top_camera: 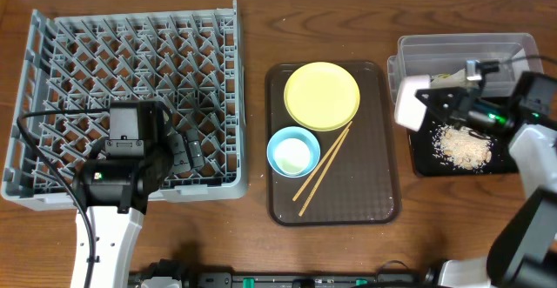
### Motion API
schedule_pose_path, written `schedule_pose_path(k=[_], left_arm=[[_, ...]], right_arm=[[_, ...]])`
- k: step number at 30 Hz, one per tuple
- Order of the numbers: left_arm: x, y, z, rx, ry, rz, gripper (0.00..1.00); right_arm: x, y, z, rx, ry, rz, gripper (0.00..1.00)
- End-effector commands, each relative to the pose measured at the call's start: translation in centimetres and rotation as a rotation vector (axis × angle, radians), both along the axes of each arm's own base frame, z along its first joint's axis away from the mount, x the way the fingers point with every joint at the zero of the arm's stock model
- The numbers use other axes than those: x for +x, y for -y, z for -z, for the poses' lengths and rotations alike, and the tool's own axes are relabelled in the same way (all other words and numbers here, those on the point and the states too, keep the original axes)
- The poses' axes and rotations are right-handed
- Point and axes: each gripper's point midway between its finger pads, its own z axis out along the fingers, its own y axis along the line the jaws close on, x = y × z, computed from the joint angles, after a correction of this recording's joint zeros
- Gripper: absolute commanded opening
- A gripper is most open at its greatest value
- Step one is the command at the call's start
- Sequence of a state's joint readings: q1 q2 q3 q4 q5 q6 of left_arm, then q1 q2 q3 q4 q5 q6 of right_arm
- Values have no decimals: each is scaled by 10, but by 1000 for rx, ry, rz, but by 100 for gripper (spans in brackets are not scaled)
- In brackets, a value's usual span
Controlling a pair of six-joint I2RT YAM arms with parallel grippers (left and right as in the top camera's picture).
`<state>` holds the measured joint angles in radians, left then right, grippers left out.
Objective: Sort waste into correct bins and load items into the dishwasher rack
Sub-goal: 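Carry the empty bowl with the right gripper back over the tray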
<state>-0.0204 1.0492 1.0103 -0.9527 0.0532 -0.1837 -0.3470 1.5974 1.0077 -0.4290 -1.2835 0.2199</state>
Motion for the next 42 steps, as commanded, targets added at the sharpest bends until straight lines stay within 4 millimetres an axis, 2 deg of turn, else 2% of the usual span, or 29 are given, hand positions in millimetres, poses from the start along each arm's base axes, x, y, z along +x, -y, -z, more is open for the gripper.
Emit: schedule_pose_path(k=[1, 4, 9, 15, 18, 21, 24, 29, 32, 33, 34, 35, 38, 39, 42], left_arm=[[3, 0, -7, -8, 18, -10, 96], [3, 0, -7, -8, 18, -10, 96], [3, 0, -7, -8, 18, -10, 96], [3, 0, -7, -8, 18, -10, 96], [4, 0, -7, -8, 19, -10, 96], [3, 0, -7, -8, 18, -10, 96], [3, 0, -7, -8, 18, -10, 96], [3, 0, -7, -7, 18, -10, 96], [3, 0, -7, -7, 18, -10, 96], [3, 0, -7, -8, 18, -10, 96], [4, 0, -7, -8, 19, -10, 96], [3, 0, -7, -8, 18, -10, 96], [3, 0, -7, -8, 18, -10, 96], [3, 0, -7, -7, 18, -10, 96], [3, 0, -7, -7, 18, -10, 96]], right_arm=[[10, -12, 16, -248, -20, 72, 1], [17, -31, 30, -445, 38, 58, 1], [28, -77, 44, -681, 176, -8, 1], [40, -123, 41, -956, 416, -32, 1], [39, -148, 42, -1039, 519, -73, 1], [35, -170, 54, -1058, 559, -131, 1], [33, -180, 76, -1065, 537, -174, 1], [34, -181, 117, -1086, 468, -221, 1], [34, -181, 130, -1093, 448, -236, 1], [34, -181, 132, -1094, 444, -238, 4], [34, -181, 132, -1092, 441, -237, 12], [33, -182, 132, -1087, 440, -238, 29], [31, -187, 124, -1055, 459, -246, 43], [31, -189, 118, -1042, 471, -245, 52], [29, -194, 90, -994, 522, -234, 55]])
